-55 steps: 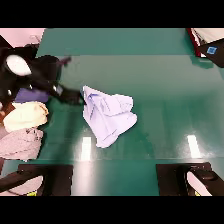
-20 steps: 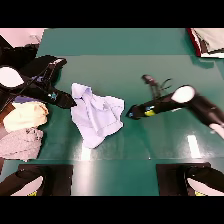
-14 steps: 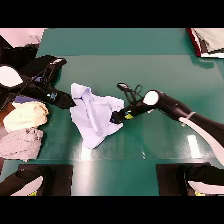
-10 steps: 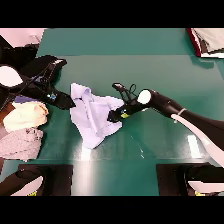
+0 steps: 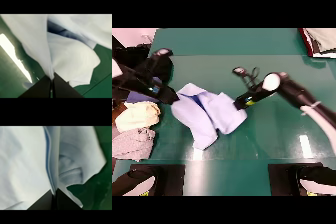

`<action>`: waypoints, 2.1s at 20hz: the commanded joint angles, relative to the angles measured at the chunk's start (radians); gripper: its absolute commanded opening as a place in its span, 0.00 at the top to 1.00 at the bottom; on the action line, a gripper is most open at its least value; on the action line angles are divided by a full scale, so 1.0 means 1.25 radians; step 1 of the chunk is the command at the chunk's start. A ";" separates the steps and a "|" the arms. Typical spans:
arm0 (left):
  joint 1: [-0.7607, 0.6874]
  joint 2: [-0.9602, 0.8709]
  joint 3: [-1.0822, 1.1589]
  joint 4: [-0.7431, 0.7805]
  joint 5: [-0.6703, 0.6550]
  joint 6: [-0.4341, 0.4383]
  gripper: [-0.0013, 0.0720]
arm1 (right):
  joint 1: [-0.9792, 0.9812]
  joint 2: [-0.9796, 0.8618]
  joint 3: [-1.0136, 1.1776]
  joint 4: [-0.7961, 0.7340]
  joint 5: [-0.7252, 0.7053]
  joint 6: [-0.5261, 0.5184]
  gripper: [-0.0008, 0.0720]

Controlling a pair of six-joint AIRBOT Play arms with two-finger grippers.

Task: Fold the shirts.

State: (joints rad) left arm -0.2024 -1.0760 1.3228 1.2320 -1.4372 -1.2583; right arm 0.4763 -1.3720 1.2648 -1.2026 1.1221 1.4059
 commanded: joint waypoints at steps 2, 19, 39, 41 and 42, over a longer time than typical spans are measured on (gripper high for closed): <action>0.001 0.001 0.168 0.063 -0.032 0.002 0.95 | -0.127 0.151 0.036 -0.128 0.109 0.028 0.97; 0.001 0.150 0.710 -0.114 0.140 -0.020 0.95 | -0.351 0.494 0.568 -0.128 0.046 0.030 0.97; 0.001 -0.429 0.226 -0.049 0.197 -0.030 0.92 | -0.438 -0.029 0.104 0.048 0.149 0.104 0.97; 0.009 -0.432 0.233 -0.041 0.232 -0.052 0.22 | -0.438 -0.043 0.125 0.048 0.098 0.104 0.96; 0.022 -0.431 0.252 -0.035 0.222 -0.063 0.20 | -0.438 -0.044 0.142 0.047 0.083 0.104 0.74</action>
State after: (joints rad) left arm -0.1932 -1.5684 1.6241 1.1679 -1.2213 -1.2911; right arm -0.0711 -1.3937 1.4406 -1.1519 1.3476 1.5383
